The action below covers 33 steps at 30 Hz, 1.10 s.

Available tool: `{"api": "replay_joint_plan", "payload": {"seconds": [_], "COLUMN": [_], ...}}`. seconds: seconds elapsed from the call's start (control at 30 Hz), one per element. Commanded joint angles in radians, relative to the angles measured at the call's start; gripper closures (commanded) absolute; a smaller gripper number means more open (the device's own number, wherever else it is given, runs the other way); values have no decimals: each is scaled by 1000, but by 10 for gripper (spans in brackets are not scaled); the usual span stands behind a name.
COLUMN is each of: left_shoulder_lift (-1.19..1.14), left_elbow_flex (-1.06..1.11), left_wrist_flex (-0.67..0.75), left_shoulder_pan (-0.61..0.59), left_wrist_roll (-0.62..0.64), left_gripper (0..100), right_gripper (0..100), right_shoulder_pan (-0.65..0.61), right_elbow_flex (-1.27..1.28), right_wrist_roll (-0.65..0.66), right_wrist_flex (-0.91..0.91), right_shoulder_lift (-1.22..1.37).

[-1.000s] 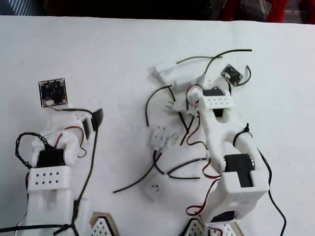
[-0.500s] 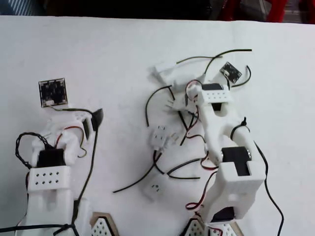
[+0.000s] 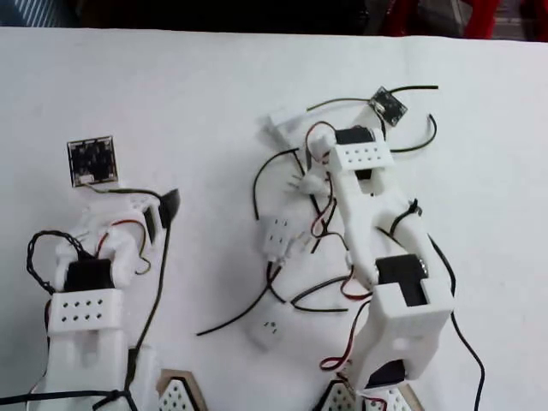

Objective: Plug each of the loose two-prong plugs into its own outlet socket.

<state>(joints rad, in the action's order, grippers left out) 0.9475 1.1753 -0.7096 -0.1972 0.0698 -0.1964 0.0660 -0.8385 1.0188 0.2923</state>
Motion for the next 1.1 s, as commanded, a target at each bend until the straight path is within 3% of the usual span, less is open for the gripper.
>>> {"api": "replay_joint_plan", "payload": {"seconds": [0.0, 0.27, 1.07], "left_shoulder_lift": [24, 24, 24], "left_elbow_flex": [-5, -5, -5], "left_wrist_flex": [23, 23, 23], "left_shoulder_pan": [-13, -13, -13], "left_wrist_roll": [6, 6, 6], "left_gripper": [699, 699, 699], "right_gripper": [827, 826, 825], "right_shoulder_pan": [-21, -102, 1], "right_elbow_flex": [-54, -54, -48], "right_wrist_roll": [-17, -61, -94], "right_wrist_flex": [4, 48, -61], "right_shoulder_lift": [-10, -8, 99]}}
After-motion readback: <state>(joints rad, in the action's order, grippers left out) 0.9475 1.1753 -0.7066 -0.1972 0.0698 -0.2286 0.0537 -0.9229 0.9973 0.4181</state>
